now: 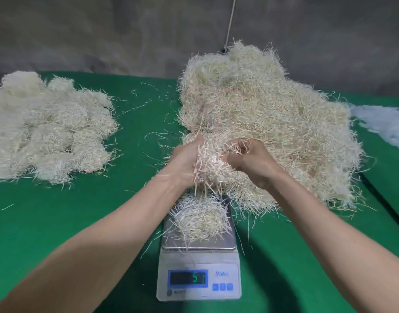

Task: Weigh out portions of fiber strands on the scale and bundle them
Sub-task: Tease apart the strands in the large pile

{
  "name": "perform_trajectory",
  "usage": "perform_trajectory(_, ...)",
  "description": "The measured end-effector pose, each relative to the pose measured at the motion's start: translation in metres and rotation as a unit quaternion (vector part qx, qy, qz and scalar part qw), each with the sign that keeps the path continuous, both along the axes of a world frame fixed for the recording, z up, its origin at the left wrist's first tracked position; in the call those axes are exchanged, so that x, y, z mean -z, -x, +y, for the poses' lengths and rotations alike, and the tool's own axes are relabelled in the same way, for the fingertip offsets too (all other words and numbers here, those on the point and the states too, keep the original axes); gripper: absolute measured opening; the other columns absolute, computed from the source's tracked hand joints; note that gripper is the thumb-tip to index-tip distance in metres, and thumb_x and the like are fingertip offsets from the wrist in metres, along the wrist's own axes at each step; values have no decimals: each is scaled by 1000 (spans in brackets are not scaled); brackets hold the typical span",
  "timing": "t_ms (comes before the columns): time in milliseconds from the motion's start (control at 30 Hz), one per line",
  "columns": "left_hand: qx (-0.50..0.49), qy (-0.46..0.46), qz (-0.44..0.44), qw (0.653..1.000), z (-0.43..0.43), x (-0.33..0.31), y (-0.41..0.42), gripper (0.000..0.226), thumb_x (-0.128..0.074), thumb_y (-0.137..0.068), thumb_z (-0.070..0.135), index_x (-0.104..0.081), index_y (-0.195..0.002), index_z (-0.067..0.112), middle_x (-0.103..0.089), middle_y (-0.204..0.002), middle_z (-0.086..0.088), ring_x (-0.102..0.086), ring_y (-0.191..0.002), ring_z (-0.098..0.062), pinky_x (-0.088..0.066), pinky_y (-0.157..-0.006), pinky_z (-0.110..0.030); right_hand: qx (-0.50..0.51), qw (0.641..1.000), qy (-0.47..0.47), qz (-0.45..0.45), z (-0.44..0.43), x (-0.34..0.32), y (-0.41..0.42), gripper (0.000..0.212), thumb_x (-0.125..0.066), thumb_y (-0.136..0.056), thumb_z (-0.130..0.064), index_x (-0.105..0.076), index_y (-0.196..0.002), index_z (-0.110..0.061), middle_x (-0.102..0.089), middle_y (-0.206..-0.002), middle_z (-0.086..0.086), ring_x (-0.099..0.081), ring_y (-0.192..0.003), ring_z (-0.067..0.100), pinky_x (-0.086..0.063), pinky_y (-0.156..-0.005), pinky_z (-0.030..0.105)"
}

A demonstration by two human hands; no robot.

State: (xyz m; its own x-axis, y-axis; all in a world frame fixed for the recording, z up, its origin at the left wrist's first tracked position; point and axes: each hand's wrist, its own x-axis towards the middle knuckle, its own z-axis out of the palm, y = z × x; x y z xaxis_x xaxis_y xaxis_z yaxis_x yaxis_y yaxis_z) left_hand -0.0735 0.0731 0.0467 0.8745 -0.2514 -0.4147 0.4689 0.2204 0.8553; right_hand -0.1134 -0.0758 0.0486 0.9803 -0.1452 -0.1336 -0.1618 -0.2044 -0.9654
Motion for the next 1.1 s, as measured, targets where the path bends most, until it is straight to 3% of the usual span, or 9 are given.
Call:
perform_trajectory(100,78,-19,-10,997,22,17,0,50,-65,-76,17,-54,-123,7,-49,-137,-13,-52,-120,-26,-42,-101,-49,28,998,46,35,-17,11,7,21,-69,-81,-11,-55,-97,-13,-61,-87,2,-60,-69,11,-46,-65,18)
perform_trajectory(200,38,-81,-45,995,37,41,7,21,-64,-81,3,-63,-100,13,-58,-115,-2,-51,-112,-19,-32,-95,-28,20,999,28,33,-20,27,13,19,-65,-81,-1,-57,-93,-13,-59,-95,4,-58,-73,9,-48,-61,20)
perform_trajectory(300,-18,-118,-72,990,38,66,16,19,-68,-80,3,-65,-95,15,-58,-125,-4,-46,-121,-18,-21,-110,-39,9,995,104,4,-17,47,16,23,-62,-83,4,-57,-88,-18,-55,-110,6,-55,-70,12,-53,-59,21)
perform_trajectory(500,31,-211,-157,964,52,99,21,14,-60,-89,29,-62,-102,31,-61,-120,6,-51,-117,-14,-36,-99,-33,-93,950,298,-11,-13,87,27,26,-65,-87,-22,-61,-113,-26,-53,-130,-4,-52,-102,5,-37,-103,31)
perform_trajectory(567,-6,-269,-202,942,63,107,19,19,-53,-93,31,-61,-108,38,-56,-125,10,-44,-123,-12,-31,-107,-40,-105,920,375,-56,-12,99,32,34,-67,-86,-22,-60,-119,-23,-52,-125,1,-44,-110,9,-30,-103,26)
perform_trajectory(700,81,-328,-337,879,67,115,26,32,-62,-89,14,-61,-97,44,-55,-105,18,-51,-89,4,-37,-76,-4,-119,877,455,-94,-11,112,35,41,-65,-85,-19,-57,-125,-22,-49,-118,4,-43,-112,16,-36,-99,28)
perform_trajectory(900,136,-462,-344,806,54,141,27,14,-63,-86,4,-72,-95,7,-65,-98,-2,-55,-87,-13,-39,-79,-22,-146,875,458,-58,-7,132,33,49,-61,-86,-12,-51,-133,-19,-51,-118,5,-49,-108,20,-43,-90,32)
perform_trajectory(1000,115,-448,-290,838,52,143,28,15,-65,-85,3,-72,-97,9,-65,-97,1,-53,-75,-7,-45,-82,-27,-154,883,440,-52,-5,138,33,44,-57,-88,-14,-51,-132,-15,-53,-122,8,-48,-113,23,-40,-93,31)
perform_trajectory(1100,51,-331,-213,918,58,132,25,25,-66,-82,0,-70,-93,22,-67,-93,7,-51,-49,2,-49,-55,-18,-128,926,353,-29,-11,130,35,50,-62,-86,-15,-49,-134,-14,-53,-130,5,-48,-118,20,-36,-101,28)
